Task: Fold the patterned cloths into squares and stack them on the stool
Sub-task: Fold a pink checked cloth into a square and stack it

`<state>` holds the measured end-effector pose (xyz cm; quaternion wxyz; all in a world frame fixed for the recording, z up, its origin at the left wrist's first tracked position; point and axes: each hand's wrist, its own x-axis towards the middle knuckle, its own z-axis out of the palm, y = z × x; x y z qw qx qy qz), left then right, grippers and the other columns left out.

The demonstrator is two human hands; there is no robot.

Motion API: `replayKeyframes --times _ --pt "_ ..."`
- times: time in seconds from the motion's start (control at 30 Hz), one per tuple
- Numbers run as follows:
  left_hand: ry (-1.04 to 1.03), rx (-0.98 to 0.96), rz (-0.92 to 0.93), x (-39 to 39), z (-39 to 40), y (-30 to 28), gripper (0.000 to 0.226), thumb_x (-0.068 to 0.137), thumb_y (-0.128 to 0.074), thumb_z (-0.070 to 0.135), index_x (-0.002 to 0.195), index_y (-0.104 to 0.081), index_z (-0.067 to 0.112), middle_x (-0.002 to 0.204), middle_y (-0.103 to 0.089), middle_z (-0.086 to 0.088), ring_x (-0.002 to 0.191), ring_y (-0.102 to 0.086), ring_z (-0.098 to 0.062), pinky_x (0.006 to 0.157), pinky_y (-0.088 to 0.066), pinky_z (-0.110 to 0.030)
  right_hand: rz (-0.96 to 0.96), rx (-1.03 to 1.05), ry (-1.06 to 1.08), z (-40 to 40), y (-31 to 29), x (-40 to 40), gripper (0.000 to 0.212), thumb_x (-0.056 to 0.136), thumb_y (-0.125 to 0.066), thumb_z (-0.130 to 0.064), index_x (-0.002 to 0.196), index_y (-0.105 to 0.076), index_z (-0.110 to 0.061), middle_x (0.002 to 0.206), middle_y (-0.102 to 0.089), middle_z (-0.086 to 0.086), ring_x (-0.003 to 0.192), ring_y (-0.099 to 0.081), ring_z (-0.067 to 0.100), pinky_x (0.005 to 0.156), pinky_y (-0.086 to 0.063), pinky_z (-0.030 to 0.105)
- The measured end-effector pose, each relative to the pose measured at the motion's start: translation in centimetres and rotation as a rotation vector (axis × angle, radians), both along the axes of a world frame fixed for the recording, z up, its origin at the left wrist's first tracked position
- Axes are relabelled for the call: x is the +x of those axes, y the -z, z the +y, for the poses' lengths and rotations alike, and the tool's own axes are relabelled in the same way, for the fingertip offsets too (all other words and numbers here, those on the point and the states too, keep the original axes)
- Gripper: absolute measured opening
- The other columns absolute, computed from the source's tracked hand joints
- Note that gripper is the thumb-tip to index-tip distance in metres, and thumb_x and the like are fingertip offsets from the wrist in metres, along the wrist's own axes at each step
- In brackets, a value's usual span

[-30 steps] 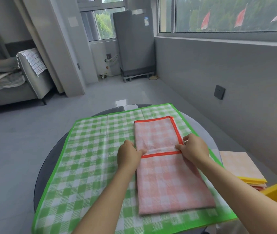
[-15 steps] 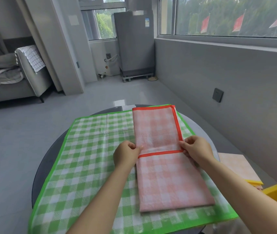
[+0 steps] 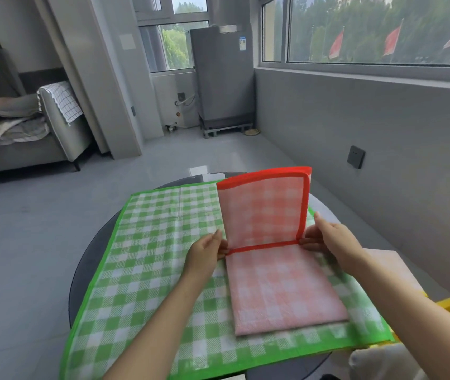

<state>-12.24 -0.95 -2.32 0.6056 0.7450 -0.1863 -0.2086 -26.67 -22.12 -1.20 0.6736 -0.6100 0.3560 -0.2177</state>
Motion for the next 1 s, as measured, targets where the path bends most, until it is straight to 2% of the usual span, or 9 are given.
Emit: replayKeyframes --times 0.1,0.2,0.3,0.37,0.5,0.6,0.7,0.87,1.0 --pt "0.021 0.011 -0.021 0.0 0.3 0.1 0.037 0.098 -0.046 0.033 0.084 -0.069 0.008 0.088 -0.073 -0.009 0.088 -0.068 -0.023 0.083 -0.054 -0.032 0.016 -0.001 -0.014 -0.5 0.2 -0.4 0.046 0.097 -0.044 -0.031 0.081 -0.066 0.006 0.072 -0.07 0.015 0.063 -0.068 0.019 0.069 -0.058 0.026" --pt "0.044 0.058 -0.08 0.0 0.4 0.7 0.03 0.093 -0.053 0.036 0.084 -0.071 0.014 0.088 -0.072 -0.009 0.091 -0.067 -0.028 0.086 -0.054 -0.041 0.168 -0.211 -0.037 -0.9 0.4 -1.0 0.031 0.091 -0.053 -0.034 0.081 -0.072 -0.013 0.078 -0.07 0.009 0.056 -0.064 0.006 0.066 -0.054 0.023" --pt "0.076 0.119 -0.169 -0.4 0.5 0.7 0.022 0.092 -0.057 0.036 0.082 -0.072 0.023 0.094 -0.069 0.005 0.092 -0.063 -0.01 0.078 -0.049 -0.021 0.193 -0.321 -0.045 -0.4 0.1 -1.2 0.039 0.092 -0.053 -0.04 0.07 -0.075 -0.016 0.076 -0.073 0.001 0.065 -0.062 0.011 0.062 -0.047 0.016" --pt "0.082 0.161 -0.25 -0.7 0.4 0.7 0.017 0.091 -0.06 0.034 0.087 -0.073 0.023 0.101 -0.062 0.01 0.091 -0.058 -0.002 0.073 -0.042 -0.01 0.182 -0.311 -0.066 0.0 0.0 -1.2 0.037 0.09 -0.056 -0.04 0.074 -0.076 -0.014 0.082 -0.074 0.003 0.071 -0.063 0.018 0.066 -0.049 0.021" --pt "0.145 0.173 -0.31 -1.2 0.6 0.8 0.016 0.086 -0.065 0.036 0.098 -0.072 0.028 0.105 -0.054 0.009 0.09 -0.055 -0.005 0.074 -0.043 -0.01 0.22 -0.426 -0.096 0.2 0.1 -1.4 0.032 0.086 -0.06 -0.043 0.08 -0.076 -0.017 0.079 -0.073 0.0 0.075 -0.064 0.021 0.073 -0.051 0.03" --pt "0.171 0.224 -0.34 -1.4 0.5 0.8 0.025 0.085 -0.066 0.041 0.106 -0.07 0.029 0.106 -0.049 0.011 0.095 -0.052 -0.005 0.076 -0.04 -0.01 0.271 -0.527 -0.111 0.4 0.2 -1.5 0.027 0.085 -0.063 -0.043 0.081 -0.075 -0.019 0.068 -0.067 0.0 0.067 -0.059 0.019 0.061 -0.044 0.027" --pt "0.173 0.266 -0.377 -1.7 0.4 0.9 0.03 0.086 -0.064 0.042 0.112 -0.068 0.027 0.108 -0.046 0.011 0.1 -0.049 -0.005 0.079 -0.038 -0.009 0.302 -0.588 -0.117 0.7 0.4 -1.5 0.02 0.082 -0.068 -0.038 0.087 -0.073 -0.02 0.081 -0.071 -0.002 0.078 -0.065 0.017 0.063 -0.045 0.025" --pt "0.206 0.349 -0.368 -2.5 -0.2 0.5 0.043 0.094 -0.052 0.04 0.133 -0.053 0.022 0.12 -0.038 0.008 0.119 -0.033 -0.006 0.106 -0.03 -0.023 0.324 -0.657 -0.172 1.3 0.2 -1.5 0.028 0.081 -0.069 -0.034 0.105 -0.07 -0.02 0.096 -0.07 -0.003 0.089 -0.06 0.009 0.073 -0.041 0.02" --pt "0.204 0.407 -0.41 -2.7 -0.6 0.5 0.049 0.098 -0.043 0.036 0.142 -0.041 0.015 0.135 -0.034 0.004 0.127 -0.024 -0.007 0.105 -0.018 -0.019 0.365 -0.754 -0.237 1.6 0.1 -1.6 0.037 0.084 -0.067 -0.034 0.117 -0.065 -0.019 0.12 -0.063 -0.005 0.099 -0.056 0.005 0.081 -0.035 0.017"
